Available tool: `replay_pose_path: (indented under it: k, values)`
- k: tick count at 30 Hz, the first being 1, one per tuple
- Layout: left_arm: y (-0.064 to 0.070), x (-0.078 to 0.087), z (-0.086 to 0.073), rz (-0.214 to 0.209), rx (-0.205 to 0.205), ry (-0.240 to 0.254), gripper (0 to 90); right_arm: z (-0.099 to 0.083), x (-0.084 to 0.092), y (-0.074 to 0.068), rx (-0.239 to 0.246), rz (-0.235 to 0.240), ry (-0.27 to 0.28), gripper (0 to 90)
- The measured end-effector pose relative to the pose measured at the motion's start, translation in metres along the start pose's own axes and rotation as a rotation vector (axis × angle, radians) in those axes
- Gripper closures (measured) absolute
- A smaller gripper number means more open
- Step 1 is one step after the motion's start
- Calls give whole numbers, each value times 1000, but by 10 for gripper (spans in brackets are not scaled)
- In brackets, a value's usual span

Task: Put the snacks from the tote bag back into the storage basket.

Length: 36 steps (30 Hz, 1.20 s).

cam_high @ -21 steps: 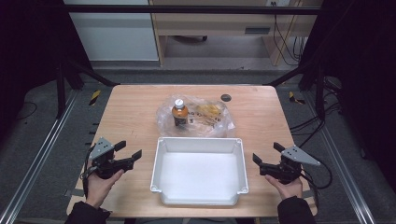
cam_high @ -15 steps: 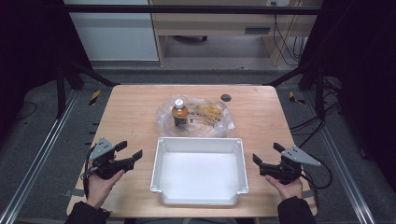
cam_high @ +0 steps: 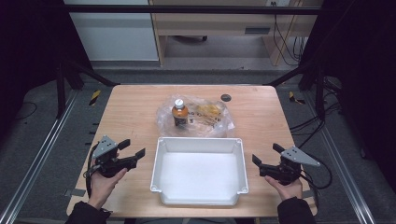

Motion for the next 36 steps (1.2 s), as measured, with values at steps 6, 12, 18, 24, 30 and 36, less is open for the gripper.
replay_pose_path:
  k: [6,12,18,24,30,36]
  values:
    - [4,-3,5,-12,-2,1,255,0,0,0,-2,-3,-1,61]
    - [8,-4,7,-19,-16,-1,255,0,0,1,0,-6,-1,61]
    - [11,-5,11,-16,-34,4,254,0,0,1,3,-11,-5,61]
    - [12,-6,16,-13,-53,13,254,1,0,1,10,-11,-7,60]
    - [15,-13,23,-17,-72,17,253,1,-1,-1,23,-8,-13,59]
    - [19,-19,31,-25,-70,25,253,1,-1,-2,25,-7,-11,59]
Point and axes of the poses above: each handheld gripper's, and its own axes: x roughly backward along the jaws, z roughly out of its top, y roughly to its right, the point moved 4 cm from there along -x, roughly forward along the jaws, and after that the axes turned 5 degrees about x, right-handed, at the moved point
